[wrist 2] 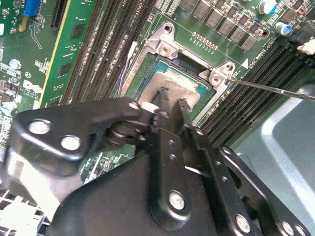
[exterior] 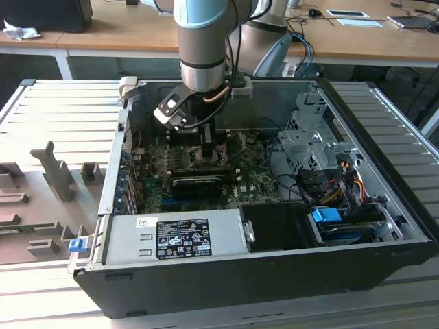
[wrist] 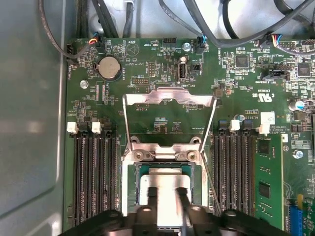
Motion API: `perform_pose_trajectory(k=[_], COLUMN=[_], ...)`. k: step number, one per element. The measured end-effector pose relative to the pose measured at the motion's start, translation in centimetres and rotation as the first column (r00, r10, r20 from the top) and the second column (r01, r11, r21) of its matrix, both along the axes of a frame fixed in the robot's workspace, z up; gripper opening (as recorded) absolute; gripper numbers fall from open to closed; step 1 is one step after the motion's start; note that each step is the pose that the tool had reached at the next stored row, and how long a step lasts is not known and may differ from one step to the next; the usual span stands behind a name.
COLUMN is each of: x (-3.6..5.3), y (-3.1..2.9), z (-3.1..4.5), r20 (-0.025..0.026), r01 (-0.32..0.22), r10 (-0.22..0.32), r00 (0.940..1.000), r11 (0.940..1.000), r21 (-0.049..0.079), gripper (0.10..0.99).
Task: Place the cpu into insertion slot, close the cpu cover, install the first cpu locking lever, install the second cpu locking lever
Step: 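Place the cpu into insertion slot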
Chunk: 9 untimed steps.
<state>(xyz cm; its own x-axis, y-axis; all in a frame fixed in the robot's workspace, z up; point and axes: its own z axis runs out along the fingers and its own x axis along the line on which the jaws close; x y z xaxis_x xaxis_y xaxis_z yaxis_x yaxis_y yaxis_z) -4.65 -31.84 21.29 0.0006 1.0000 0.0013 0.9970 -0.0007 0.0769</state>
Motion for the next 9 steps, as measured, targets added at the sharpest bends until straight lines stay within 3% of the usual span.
perform_pose_trajectory(k=[3,9], x=[0.00,0.00], y=[0.00,0.00], z=[0.28,0.92], r20=[-0.0008,-0.0022], r01=[0.000,0.000], r10=[0.000,0.000], r00=[1.0000,1.0000], r11=[1.0000,1.0000], r21=[0.000,0.000], gripper=[0.106,0.106])
